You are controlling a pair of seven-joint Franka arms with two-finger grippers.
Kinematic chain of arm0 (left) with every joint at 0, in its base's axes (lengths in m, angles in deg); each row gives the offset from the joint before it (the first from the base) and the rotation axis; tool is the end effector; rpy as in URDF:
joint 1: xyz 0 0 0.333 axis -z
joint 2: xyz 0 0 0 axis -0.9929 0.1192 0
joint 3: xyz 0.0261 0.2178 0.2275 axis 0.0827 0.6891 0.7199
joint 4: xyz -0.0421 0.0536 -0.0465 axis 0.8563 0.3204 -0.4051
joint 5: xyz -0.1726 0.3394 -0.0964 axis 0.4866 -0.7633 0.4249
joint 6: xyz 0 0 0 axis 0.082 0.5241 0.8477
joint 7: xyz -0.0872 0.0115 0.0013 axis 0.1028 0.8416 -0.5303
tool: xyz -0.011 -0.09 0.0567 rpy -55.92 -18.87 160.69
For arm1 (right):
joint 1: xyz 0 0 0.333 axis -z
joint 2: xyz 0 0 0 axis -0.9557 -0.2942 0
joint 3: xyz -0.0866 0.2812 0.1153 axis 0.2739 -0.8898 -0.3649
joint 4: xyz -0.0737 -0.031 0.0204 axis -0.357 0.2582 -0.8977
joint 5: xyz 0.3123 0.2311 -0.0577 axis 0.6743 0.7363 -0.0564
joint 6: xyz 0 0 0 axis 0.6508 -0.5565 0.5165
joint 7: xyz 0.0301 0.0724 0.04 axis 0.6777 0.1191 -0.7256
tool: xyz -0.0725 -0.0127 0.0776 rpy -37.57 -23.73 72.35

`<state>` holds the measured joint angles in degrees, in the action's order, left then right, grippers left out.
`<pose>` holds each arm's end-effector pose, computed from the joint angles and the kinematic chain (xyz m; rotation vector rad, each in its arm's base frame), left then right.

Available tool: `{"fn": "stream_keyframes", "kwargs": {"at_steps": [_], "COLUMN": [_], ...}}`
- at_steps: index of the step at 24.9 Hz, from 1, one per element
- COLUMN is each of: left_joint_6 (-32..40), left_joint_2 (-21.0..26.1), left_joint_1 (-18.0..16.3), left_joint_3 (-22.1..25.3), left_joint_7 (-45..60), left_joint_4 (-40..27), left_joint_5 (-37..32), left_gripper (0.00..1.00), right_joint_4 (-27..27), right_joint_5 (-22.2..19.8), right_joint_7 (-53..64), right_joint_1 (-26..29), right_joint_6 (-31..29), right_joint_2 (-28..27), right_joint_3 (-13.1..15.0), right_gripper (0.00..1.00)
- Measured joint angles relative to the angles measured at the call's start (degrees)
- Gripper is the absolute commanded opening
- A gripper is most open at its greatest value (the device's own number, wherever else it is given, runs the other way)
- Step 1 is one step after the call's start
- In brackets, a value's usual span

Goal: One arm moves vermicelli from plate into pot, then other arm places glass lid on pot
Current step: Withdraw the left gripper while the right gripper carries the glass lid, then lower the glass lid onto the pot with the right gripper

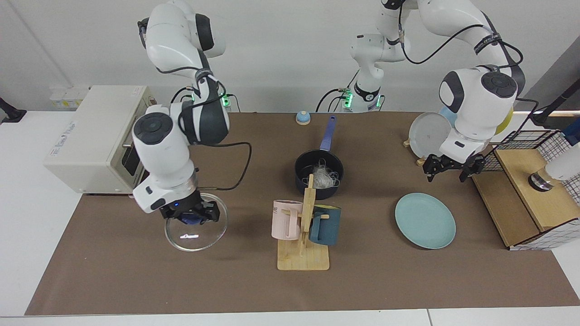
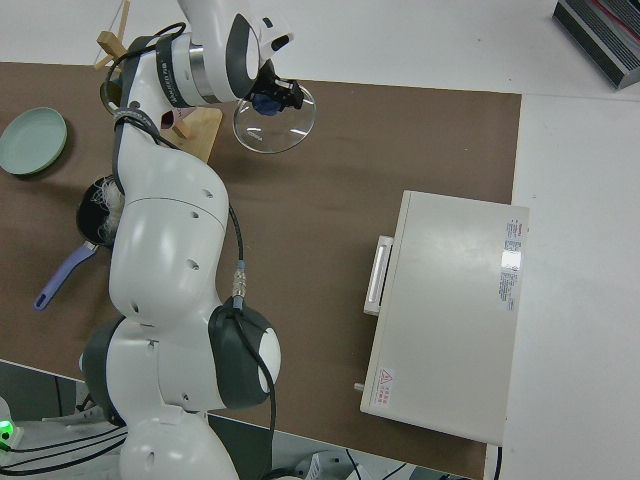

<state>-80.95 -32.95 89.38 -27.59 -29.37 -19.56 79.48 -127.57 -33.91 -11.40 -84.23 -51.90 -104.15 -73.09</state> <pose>0.6282 0.0198 0.4764 -3.0234 0.2130 -0.1451 0.7308 0.1306 0.4611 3.1248 -0.1799 0.1769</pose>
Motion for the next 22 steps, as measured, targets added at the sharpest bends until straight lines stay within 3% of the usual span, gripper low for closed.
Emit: {"fn": "stream_keyframes", "kwargs": {"at_steps": [6, 15, 22], "left_joint_6": [7.91, 16.86, 18.69], "left_joint_2": [-1.22, -6.59, -8.52], "left_joint_1": [0.13, -0.86, -1.59], "left_joint_3": [-1.01, -4.57, -6.8], "left_joint_7": [0.18, 5.95, 9.22], "left_joint_4": [5.95, 7.83, 7.84], "left_joint_5": [0.03, 0.05, 0.07], "left_gripper": [1.0, 1.0, 1.0], "right_joint_4": [-8.88, -17.18, -18.62], "right_joint_5": [-2.38, -6.98, -7.28], "right_joint_7": [-13.3, -32.07, -37.66], "right_joint_1": [-9.48, -22.8, -26.33], "right_joint_6": [0.5, 1.14, -0.24], "right_joint_2": [7.68, 12.43, 12.62], "right_joint_3": [-0.03, -0.04, 0.0], "right_gripper": [0.0, 0.0, 0.0]}}
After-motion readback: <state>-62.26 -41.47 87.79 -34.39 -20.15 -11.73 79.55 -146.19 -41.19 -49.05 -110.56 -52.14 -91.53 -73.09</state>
